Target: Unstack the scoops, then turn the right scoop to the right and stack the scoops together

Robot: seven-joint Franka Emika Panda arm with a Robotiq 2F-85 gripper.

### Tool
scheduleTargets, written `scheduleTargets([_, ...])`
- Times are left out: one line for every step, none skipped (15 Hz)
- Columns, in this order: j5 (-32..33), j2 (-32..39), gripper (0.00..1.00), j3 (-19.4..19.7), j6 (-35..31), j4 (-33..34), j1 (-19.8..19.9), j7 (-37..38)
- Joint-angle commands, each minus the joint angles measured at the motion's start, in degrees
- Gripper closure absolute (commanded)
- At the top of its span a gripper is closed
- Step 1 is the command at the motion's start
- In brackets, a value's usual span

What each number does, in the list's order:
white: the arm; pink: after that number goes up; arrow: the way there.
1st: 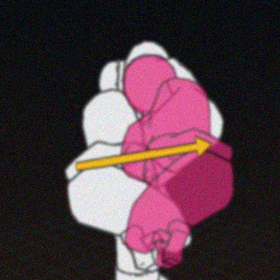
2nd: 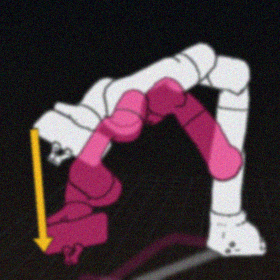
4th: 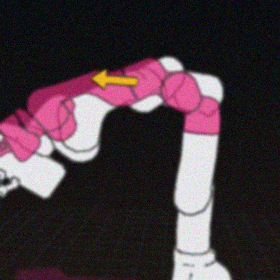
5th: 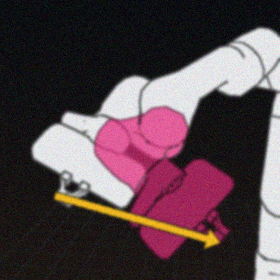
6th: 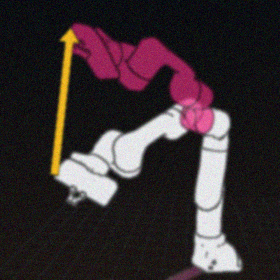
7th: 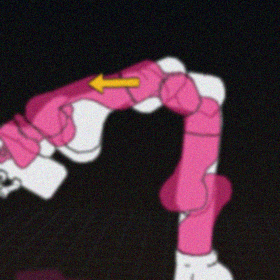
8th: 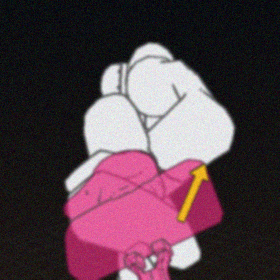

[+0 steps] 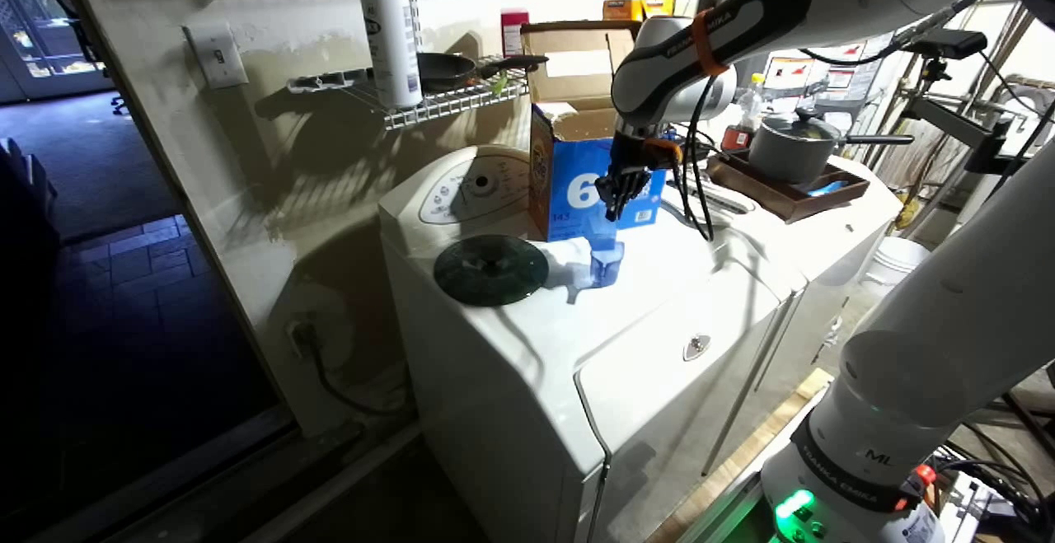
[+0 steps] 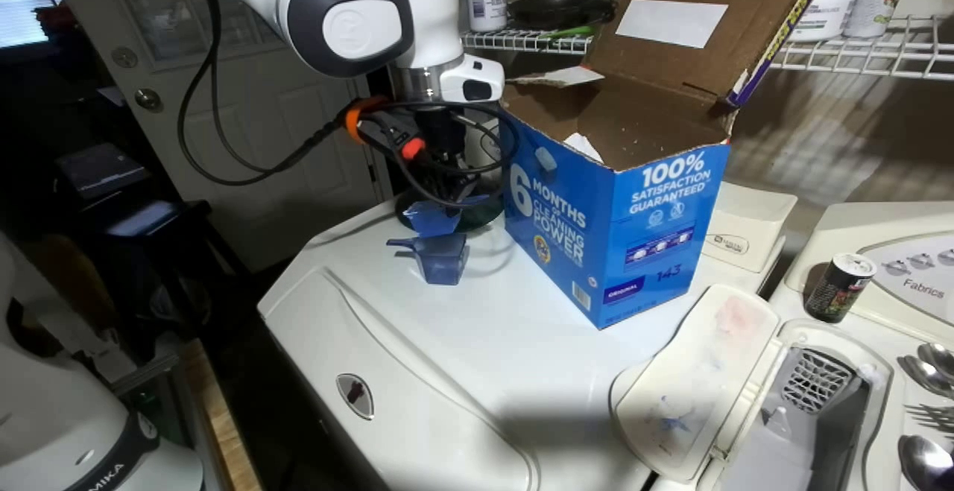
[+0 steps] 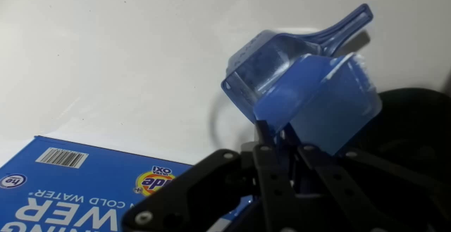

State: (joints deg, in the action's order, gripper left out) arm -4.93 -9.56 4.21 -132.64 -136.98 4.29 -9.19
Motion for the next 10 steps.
scheduleTargets([-6.8, -7.1, 0.97, 1.3, -5.3, -5.9, -0.7, 0.5])
scheduleTargets([-8.0, -8.8, 0.97, 1.5, -7.1, -7.3, -0.6, 1.4])
scheduleTargets([-8.7, -10.4, 0.97, 1.8, -8.7, -8.8, -0.3, 2.4])
scheduleTargets([-9.2, -11.8, 0.97, 2.0, -10.4, -10.3, -0.1, 3.8])
scheduleTargets([-9.4, -13.0, 0.97, 2.2, -12.2, -11.6, 0.2, 5.4])
scheduleTargets([-9.2, -13.9, 0.97, 2.2, -13.6, -12.9, 0.8, 7.7])
scheduleTargets([-8.7, -14.7, 0.97, 2.2, -14.9, -14.2, 1.5, 10.1])
scheduleTargets([-9.0, -15.5, 0.97, 2.4, -16.0, -15.4, 1.9, 12.1])
scheduleTargets([-9.2, -16.3, 0.97, 2.6, -17.0, -16.5, 2.4, 14.0])
scheduleTargets([-9.0, -16.8, 0.97, 2.6, -17.8, -17.4, 3.2, 16.1])
